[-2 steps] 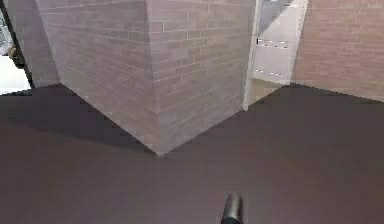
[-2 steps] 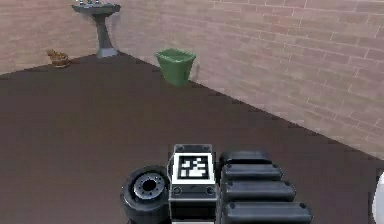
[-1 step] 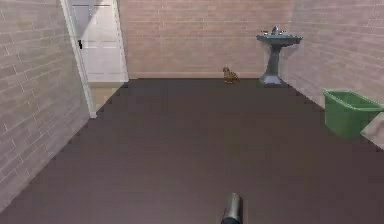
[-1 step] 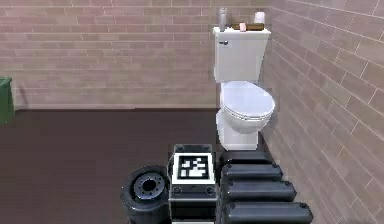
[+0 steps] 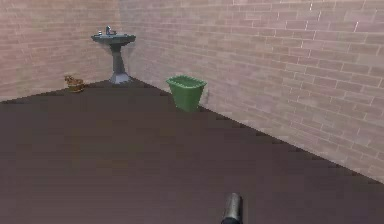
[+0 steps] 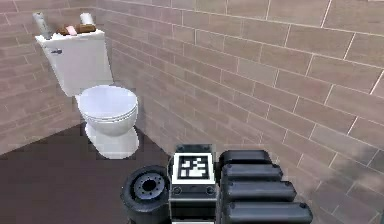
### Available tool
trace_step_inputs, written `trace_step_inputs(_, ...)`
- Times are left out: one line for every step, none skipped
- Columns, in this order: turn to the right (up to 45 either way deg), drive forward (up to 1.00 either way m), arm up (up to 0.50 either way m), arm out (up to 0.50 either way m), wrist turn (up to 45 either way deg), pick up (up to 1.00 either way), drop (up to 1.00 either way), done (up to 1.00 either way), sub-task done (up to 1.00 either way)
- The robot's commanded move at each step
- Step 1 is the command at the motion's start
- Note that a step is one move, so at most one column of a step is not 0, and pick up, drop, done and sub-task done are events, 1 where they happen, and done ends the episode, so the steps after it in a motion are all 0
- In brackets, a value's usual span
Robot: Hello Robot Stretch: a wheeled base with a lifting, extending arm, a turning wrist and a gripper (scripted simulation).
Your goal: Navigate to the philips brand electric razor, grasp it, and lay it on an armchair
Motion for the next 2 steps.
trace_step_inputs(0.0,0.1,0.0,0.0,0.0,0.0,0.0,0.0,0.0)
trace_step_inputs(-45.0,0.0,0.0,0.0,0.0,0.0,0.0,0.0,0.0)
